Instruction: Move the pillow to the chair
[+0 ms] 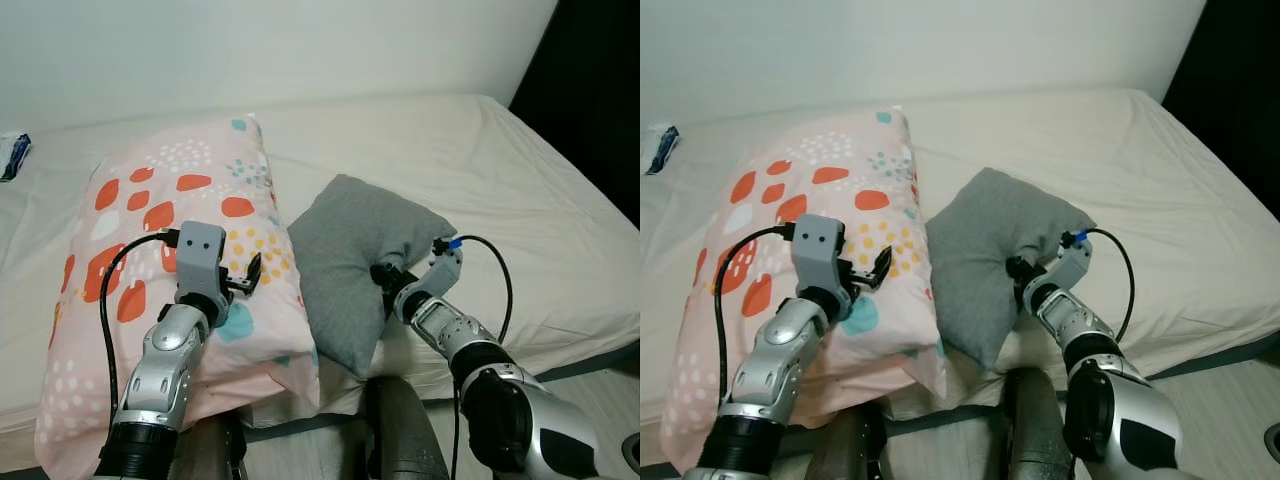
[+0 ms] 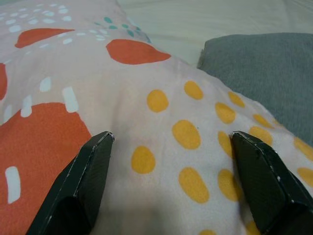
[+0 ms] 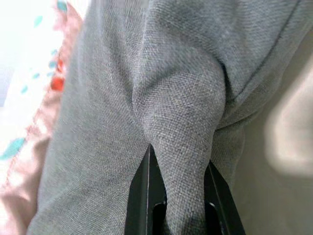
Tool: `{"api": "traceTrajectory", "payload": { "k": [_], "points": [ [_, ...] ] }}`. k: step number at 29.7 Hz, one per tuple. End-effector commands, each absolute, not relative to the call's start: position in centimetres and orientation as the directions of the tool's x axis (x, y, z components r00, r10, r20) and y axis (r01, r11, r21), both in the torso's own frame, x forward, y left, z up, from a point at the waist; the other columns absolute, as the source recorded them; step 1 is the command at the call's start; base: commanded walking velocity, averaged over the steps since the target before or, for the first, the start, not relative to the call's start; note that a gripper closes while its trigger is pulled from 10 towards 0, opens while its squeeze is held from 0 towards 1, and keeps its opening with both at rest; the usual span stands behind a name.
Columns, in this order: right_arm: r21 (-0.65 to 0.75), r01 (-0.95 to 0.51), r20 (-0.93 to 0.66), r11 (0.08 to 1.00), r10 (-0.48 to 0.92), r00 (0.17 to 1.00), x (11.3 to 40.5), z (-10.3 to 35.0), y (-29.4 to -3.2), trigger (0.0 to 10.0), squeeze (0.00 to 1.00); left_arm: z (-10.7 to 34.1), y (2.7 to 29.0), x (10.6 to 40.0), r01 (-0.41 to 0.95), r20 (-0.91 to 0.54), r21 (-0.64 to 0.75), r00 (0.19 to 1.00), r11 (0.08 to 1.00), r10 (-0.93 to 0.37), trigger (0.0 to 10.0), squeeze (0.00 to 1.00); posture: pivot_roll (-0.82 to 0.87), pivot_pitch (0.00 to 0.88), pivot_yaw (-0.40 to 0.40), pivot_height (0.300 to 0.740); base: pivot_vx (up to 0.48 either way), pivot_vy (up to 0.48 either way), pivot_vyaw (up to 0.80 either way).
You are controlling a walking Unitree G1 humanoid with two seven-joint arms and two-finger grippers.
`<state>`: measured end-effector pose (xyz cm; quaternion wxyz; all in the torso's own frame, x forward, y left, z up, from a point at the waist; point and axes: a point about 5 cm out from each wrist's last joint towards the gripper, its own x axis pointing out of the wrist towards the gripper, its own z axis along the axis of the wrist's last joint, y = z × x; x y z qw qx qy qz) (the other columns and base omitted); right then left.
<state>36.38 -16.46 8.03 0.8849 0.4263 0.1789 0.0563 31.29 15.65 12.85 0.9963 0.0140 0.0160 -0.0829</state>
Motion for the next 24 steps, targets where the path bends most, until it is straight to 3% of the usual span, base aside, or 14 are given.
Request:
{"api": "traceTrajectory", "payload": {
  "k": [1, 4, 10, 12, 17, 18, 24],
  "points": [
    [0.801, -0.007, -0.162, 0.599, 0.227, 0.96, 37.3, 10.0, -17.0, 0.0, 0.0, 12.3, 16.1, 31.1, 0.151, -0.058, 0.027, 0.987, 0.988, -0.149, 10.0, 0.0, 0.05, 0.14, 0.006, 0.572, 0.0, 0.0, 0.0],
    [0.809, -0.035, -0.123, 0.587, 0.226, 0.966, 37.5, 10.6, -17.3, 0.0, 0.0, 12.4, 16.1, 31.1, 0.15, -0.056, 0.027, 0.987, 0.988, -0.148, 10.0, 0.0, 0.04, 0.139, 0.008, 0.572, 0.0, 0.0, 0.0],
    [0.794, -0.266, 0.112, 0.547, 0.298, 0.948, 38.1, 15.0, -18.1, 0.0, 0.0, 12.8, 16.1, 31.4, 0.141, -0.044, -0.02, 0.989, 0.99, -0.142, 10.0, 0.0, 0.04, 0.144, 0.005, 0.572, 0.0, 0.0, 0.0],
    [0.746, -0.439, 0.277, 0.5, 0.366, 0.888, 37.8, 18.8, -18.2, 0.0, 0.0, 13.2, 16.1, 31.7, 0.14, -0.032, -0.06, 0.989, 0.988, -0.142, 10.0, 0.0, 0.04, 0.138, 0.007, 0.572, 0.0, 0.0, 0.0],
    [0.692, -0.565, 0.4, 0.45, 0.413, 0.818, 37.0, 22.0, -18.4, 0.0, 0.0, 13.6, 16.0, 31.9, 0.148, -0.027, -0.091, 0.988, 0.985, -0.151, 10.0, 0.0, 0.04, 0.137, 0.008, 0.572, 0.0, 0.0, 0.0],
    [0.628, -0.67, 0.515, 0.395, 0.435, 0.739, 36.2, 25.2, -18.6, 0.0, 0.0, 14.2, 16.1, 32.2, 0.154, -0.019, -0.15, 0.987, 0.977, -0.158, 10.0, 0.0, 0.04, 0.133, 0.015, 0.572, 0.0, 0.0, 0.0],
    [0.545, -0.773, 0.641, 0.325, 0.432, 0.634, 35.2, 28.8, -19.1, 0.0, 0.0, 15.2, 16.4, 32.8, 0.148, -0.008, -0.285, 0.988, 0.947, -0.156, 10.0, 0.0, 0.04, 0.13, 0.019, 0.572, 0.0, 0.0, 0.0]
  ]
}}
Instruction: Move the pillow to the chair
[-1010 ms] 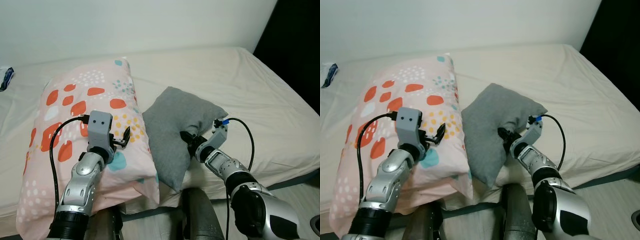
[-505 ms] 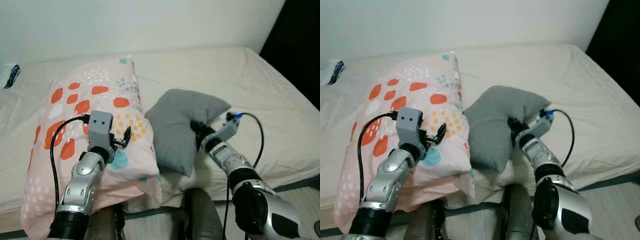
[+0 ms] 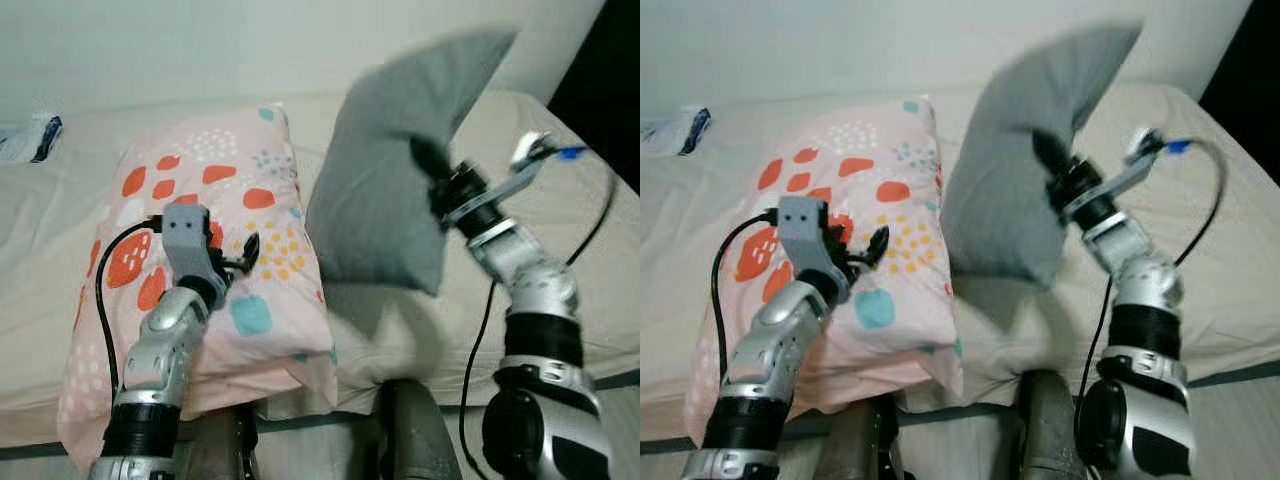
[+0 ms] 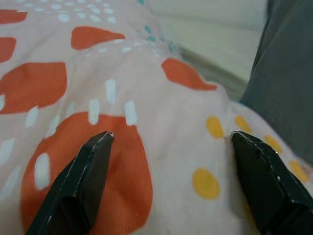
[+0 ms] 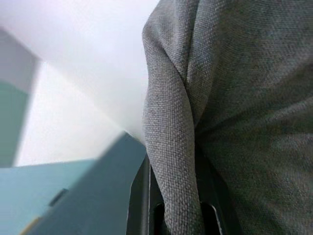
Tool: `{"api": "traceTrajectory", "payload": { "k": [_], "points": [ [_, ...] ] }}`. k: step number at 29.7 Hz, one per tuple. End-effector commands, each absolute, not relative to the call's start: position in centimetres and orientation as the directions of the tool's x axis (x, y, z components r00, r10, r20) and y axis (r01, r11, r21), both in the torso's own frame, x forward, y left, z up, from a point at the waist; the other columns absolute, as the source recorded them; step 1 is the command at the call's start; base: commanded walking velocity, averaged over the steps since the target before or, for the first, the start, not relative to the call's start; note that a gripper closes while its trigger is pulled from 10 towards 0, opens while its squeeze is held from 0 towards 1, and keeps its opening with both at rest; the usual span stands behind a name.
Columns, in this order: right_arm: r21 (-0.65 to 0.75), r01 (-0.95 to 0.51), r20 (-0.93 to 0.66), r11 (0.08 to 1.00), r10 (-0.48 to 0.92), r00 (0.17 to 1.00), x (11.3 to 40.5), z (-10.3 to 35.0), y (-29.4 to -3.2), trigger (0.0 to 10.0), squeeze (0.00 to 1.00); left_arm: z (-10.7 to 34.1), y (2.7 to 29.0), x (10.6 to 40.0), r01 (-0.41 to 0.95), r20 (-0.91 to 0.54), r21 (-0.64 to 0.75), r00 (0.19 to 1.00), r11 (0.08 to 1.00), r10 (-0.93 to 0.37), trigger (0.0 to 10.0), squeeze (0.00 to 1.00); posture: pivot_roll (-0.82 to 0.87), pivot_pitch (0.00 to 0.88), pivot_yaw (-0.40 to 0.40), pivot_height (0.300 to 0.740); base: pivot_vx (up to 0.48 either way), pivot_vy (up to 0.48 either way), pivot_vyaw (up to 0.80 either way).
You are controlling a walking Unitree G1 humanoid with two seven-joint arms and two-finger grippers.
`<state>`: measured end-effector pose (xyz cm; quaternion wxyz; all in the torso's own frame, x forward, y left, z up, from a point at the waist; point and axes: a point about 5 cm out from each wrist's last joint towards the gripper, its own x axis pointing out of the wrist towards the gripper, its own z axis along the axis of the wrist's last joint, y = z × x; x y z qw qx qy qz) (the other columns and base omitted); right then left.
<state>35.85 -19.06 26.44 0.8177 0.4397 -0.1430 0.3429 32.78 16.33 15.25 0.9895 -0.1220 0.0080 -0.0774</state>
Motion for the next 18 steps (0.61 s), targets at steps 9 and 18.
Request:
{"api": "traceTrajectory", "payload": {
  "k": [9, 18],
  "points": [
    [0.415, -0.875, 0.774, 0.249, 0.408, 0.484, 33.4, 34.5, -19.8, 0.0, 0.0, 16.0, 16.7, 33.2, 0.17, 0.01, -0.449, 0.983, 0.877, -0.185, 10.0, 0.0, 0.04, 0.121, 0.025, 0.572, 0.0, 0.0, 0.0],
    [0.338, -0.936, 0.861, 0.095, 0.37, 0.348, 33.0, 35.4, -19.2, 0.0, 0.0, 18.0, 15.6, 32.8, 0.301, 0.117, -0.699, 0.943, 0.648, -0.312, 10.0, 0.0, 0.06, 0.111, 0.026, 0.572, 0.0, 0.0, 0.0]
  ]
}}
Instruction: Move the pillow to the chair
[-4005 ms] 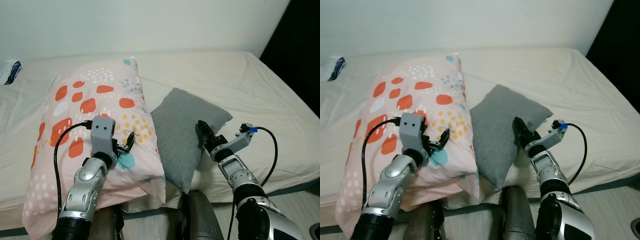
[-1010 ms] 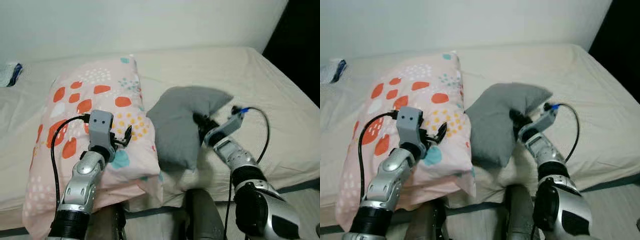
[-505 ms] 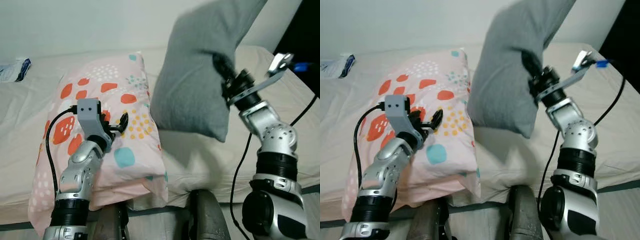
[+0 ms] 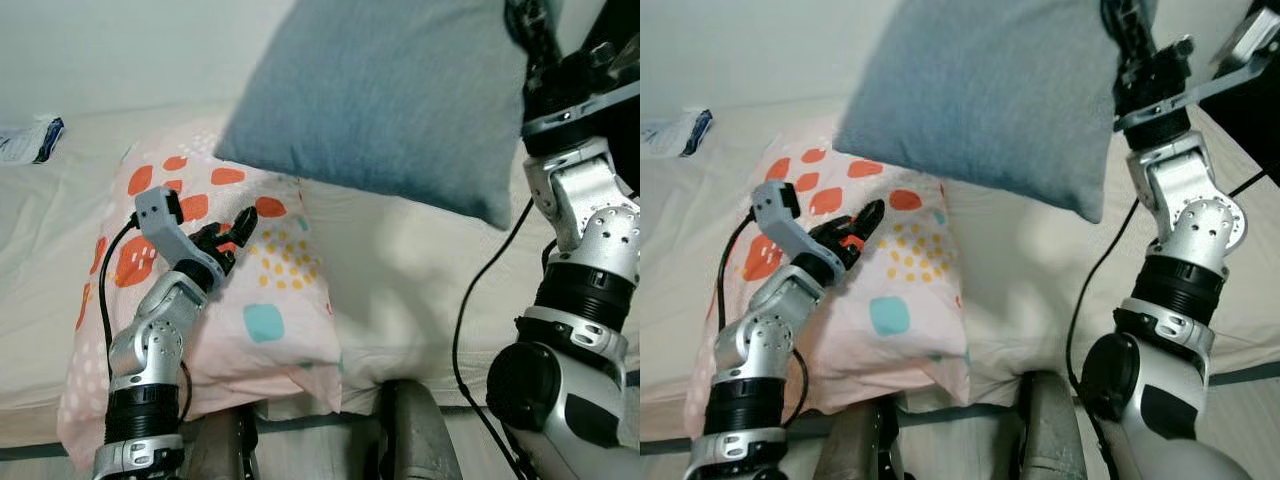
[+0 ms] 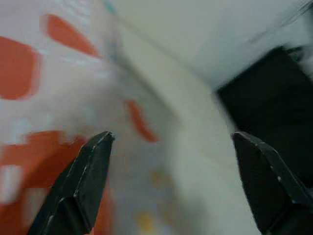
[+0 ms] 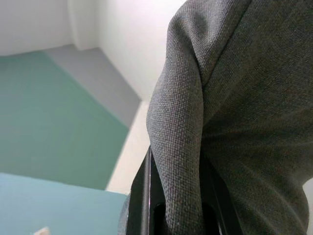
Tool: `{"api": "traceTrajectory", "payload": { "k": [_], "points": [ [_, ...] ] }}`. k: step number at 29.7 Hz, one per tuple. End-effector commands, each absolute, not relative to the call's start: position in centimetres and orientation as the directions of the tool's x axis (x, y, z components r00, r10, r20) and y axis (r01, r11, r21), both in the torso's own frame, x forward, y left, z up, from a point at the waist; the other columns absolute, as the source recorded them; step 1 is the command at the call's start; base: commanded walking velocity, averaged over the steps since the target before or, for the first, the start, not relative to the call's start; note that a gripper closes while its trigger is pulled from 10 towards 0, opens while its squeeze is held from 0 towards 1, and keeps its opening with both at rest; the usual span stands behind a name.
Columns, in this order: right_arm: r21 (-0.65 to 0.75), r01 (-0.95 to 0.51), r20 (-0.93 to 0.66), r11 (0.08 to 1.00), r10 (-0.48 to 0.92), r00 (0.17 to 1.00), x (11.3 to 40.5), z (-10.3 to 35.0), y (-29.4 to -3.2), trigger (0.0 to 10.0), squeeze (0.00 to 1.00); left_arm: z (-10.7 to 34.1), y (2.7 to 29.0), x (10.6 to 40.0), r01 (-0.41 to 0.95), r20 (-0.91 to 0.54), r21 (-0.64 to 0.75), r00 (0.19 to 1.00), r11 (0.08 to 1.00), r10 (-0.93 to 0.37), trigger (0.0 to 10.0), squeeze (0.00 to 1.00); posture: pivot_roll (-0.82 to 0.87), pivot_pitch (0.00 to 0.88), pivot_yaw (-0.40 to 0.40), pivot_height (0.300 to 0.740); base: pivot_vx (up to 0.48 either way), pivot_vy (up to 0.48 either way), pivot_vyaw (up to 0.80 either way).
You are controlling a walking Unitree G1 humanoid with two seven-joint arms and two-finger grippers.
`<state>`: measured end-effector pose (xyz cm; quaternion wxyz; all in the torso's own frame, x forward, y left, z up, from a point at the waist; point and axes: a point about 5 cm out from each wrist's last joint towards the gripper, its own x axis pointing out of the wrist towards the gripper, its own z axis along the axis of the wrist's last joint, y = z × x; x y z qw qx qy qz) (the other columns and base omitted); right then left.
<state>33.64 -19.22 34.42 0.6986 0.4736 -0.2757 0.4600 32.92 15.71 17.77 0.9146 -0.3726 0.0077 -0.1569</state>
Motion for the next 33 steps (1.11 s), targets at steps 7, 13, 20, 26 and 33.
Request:
{"api": "traceTrajectory", "payload": {
  "k": [7, 13, 20, 26, 33],
  "points": [
    [0.43, -0.9, 0.818, 0.076, 0.388, 0.424, 34.1, 31.1, -18.5, 0.0, 0.0, 19.5, 16.1, 31.9, 0.399, 0.274, -0.864, 0.885, 0.307, -0.377, 10.0, 0.0, 0.07, 0.145, 0.025, 0.572, 0.0, 0.0, 0.0],
    [0.442, -0.894, 0.814, 0.073, 0.387, 0.434, 33.8, 30.9, -18.7, 0.0, 0.0, 19.0, 16.7, 31.3, 0.408, 0.275, -0.866, 0.872, 0.29, -0.405, 10.0, 1.0, 0.06, 0.149, 0.022, 0.572, 0.0, 0.0, 0.0],
    [0.447, -0.891, 0.822, 0.078, 0.357, 0.443, 33.6, 30.6, -19.9, 0.0, 0.0, 16.8, 19.4, 31.3, 0.275, 0.261, -0.961, 0.94, 0.037, -0.219, 10.0, 1.0, 0.06, 0.149, 0.034, 0.572, 0.0, 0.0, 0.0],
    [0.432, -0.898, 0.826, 0.085, 0.363, 0.431, 33.3, 30.7, -19.9, 0.0, 0.0, 16.5, 20.3, 30.6, 0.252, 0.262, -0.964, 0.957, -0.088, -0.124, 10.0, 1.0, 0.05, 0.146, 0.036, 0.572, 0.0, 0.0, 0.0],
    [0.418, -0.905, 0.83, 0.078, 0.371, 0.416, 33.1, 31.0, -19.8, 0.0, 0.0, 16.1, 20.8, 30.1, 0.252, 0.27, -0.954, 0.958, -0.165, -0.101, 10.0, 1.0, 0.05, 0.142, 0.031, 0.572, 0.0, 0.0, 0.0]
  ]
}}
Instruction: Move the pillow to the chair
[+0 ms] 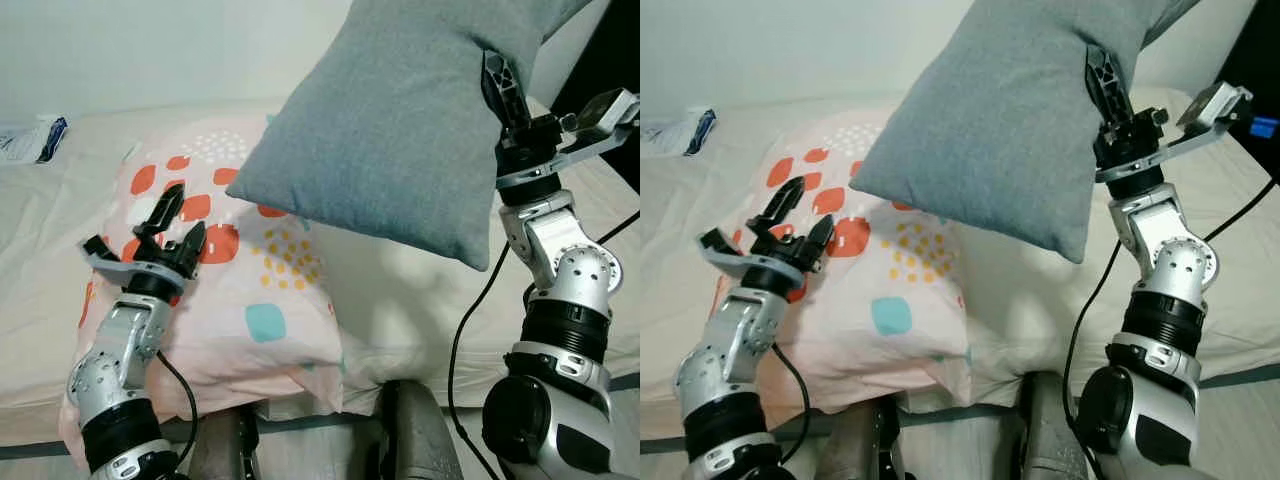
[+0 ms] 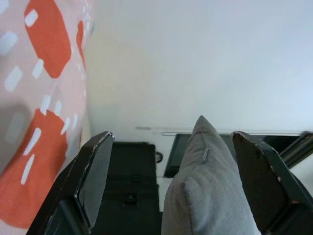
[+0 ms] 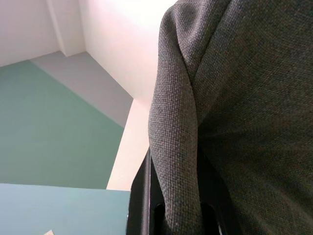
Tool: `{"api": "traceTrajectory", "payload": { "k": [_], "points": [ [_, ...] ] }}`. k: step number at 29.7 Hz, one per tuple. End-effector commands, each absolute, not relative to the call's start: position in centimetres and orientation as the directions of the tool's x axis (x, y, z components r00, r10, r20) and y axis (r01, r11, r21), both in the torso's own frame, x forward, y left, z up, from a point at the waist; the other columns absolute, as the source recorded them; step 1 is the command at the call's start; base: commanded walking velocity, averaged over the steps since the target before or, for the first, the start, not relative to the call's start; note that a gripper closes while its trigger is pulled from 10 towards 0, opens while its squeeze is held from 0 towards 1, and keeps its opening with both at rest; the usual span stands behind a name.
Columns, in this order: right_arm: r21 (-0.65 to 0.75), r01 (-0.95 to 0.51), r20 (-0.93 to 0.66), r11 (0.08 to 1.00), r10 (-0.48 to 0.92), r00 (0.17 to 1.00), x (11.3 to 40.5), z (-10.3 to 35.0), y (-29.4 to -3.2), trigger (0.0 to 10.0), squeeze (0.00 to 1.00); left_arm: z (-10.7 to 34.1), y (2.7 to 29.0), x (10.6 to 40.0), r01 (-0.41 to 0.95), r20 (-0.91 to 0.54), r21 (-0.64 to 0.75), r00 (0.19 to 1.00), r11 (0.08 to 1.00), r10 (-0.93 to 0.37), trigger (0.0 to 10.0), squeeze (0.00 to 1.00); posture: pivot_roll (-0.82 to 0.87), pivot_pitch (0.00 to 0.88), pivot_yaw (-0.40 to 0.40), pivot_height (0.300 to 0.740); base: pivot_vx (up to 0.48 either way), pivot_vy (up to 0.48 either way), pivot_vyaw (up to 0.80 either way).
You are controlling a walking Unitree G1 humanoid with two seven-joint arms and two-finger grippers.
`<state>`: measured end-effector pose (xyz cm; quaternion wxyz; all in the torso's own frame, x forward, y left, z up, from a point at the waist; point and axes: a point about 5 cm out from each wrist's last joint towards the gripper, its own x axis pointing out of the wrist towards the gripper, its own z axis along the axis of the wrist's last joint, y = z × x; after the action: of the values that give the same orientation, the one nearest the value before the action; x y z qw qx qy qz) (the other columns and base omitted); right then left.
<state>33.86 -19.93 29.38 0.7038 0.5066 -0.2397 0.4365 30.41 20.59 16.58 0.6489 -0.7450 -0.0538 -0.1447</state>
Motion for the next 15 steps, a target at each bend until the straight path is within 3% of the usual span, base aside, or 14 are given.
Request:
{"api": "traceTrajectory", "payload": {
  "k": [1, 4, 9, 15],
  "points": [
    [0.416, -0.906, 0.83, 0.078, 0.373, 0.414, 33.0, 31.0, -19.8, 0.0, 0.0, 16.6, 20.2, 29.8, 0.286, 0.309, -0.943, 0.941, -0.168, -0.136, 10.0, 1.0, 0.05, 0.141, 0.031, 0.572, 0.0, 0.0, 0.0],
    [0.415, -0.907, 0.832, 0.075, 0.374, 0.411, 33.1, 31.1, -19.7, 0.0, 0.0, 17.6, 18.6, 29.0, 0.336, 0.368, -0.927, 0.9, -0.165, -0.235, 10.0, 1.0, 0.05, 0.14, 0.031, 0.572, 0.0, 0.0, 0.0],
    [0.415, -0.907, 0.833, 0.071, 0.371, 0.41, 33.1, 31.2, -19.6, 0.0, 0.0, 18.2, 17.9, 28.7, 0.356, 0.399, -0.914, 0.875, -0.194, -0.275, 10.0, 1.0, 0.05, 0.14, 0.032, 0.572, 0.0, 0.0, 0.0],
    [0.42, -0.905, 0.832, 0.059, 0.372, 0.411, 33.3, 31.0, -19.2, 0.0, 0.0, 20.4, 15.7, 27.6, 0.437, 0.509, -0.859, 0.786, -0.266, -0.351, 10.0, 1.0, 0.05, 0.14, 0.03, 0.572, 0.0, 0.0, 0.0]
  ]
}}
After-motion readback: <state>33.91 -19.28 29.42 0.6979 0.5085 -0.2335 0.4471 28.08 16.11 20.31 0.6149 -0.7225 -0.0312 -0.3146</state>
